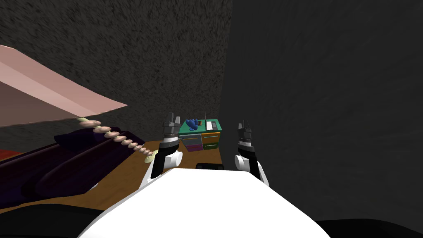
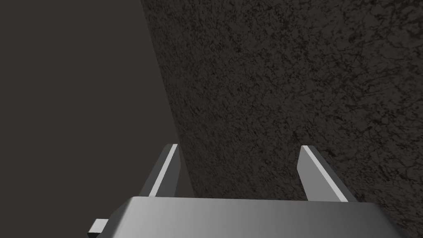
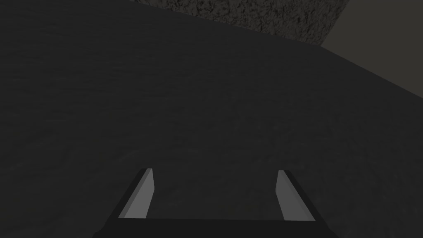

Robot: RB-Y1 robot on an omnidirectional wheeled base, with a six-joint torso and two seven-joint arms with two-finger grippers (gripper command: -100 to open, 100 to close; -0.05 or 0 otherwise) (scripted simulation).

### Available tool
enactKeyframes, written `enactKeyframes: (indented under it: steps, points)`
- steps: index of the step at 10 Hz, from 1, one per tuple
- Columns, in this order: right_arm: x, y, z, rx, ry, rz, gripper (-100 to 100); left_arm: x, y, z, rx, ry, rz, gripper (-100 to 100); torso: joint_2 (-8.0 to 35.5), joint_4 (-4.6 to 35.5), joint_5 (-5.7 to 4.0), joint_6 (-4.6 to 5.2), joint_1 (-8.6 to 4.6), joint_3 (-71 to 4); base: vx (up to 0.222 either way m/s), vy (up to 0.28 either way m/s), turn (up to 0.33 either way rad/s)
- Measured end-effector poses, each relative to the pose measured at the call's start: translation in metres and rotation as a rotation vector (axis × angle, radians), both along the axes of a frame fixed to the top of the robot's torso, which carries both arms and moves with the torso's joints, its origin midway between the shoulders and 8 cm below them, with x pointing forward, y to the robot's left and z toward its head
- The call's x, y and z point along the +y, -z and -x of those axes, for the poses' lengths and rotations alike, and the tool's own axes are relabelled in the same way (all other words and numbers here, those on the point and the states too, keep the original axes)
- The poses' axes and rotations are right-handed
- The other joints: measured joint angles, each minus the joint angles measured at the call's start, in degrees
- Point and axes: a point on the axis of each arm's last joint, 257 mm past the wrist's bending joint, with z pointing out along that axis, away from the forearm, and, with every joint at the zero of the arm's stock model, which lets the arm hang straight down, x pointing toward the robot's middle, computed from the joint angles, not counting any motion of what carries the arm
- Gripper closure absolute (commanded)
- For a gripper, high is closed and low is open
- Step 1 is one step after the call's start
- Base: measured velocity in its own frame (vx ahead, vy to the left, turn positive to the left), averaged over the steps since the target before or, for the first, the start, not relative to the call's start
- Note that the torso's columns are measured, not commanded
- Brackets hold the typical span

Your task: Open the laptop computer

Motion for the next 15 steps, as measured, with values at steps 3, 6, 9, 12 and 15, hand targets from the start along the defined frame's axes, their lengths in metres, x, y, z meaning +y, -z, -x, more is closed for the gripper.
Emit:
enactKeyframes:
  steps: [3,6,9,12,15]
  points:
    - [0.0,0.0,0.0,0.0,0.0,0.0,0,0.0,0.0,0.0,0.0,0.0,0.0,0,10.0,10.1,0.0,0.0,0.0,-20.1,0.0,0.0,0.0]
    - [0.0,0.0,0.0,0.0,0.0,0.0,0,0.0,0.0,0.0,0.0,0.0,0.0,0,22.7,22.7,0.0,0.0,0.0,-45.4,0.0,0.0,0.0]
    - [0.0,0.0,0.0,0.0,0.0,0.0,0,0.0,0.0,0.0,0.0,0.0,0.0,0,35.4,35.4,0.0,0.0,0.0,-70.7,0.0,0.0,0.0]
    - [0.001,0.007,-0.001,0.028,-0.003,0.075,-100,0.0,0.0,0.0,0.0,0.0,0.0,0,42.0,42.0,0.04,0.0,0.13,-84.3,0.018,0.05,0.0]
    - [0.0,0.018,-0.002,0.072,0.005,0.189,-100,0.0,0.0,0.0,0.0,0.0,0.0,0,42.3,42.3,0.0,0.0,0.01,-84.6,0.026,0.07,0.002]
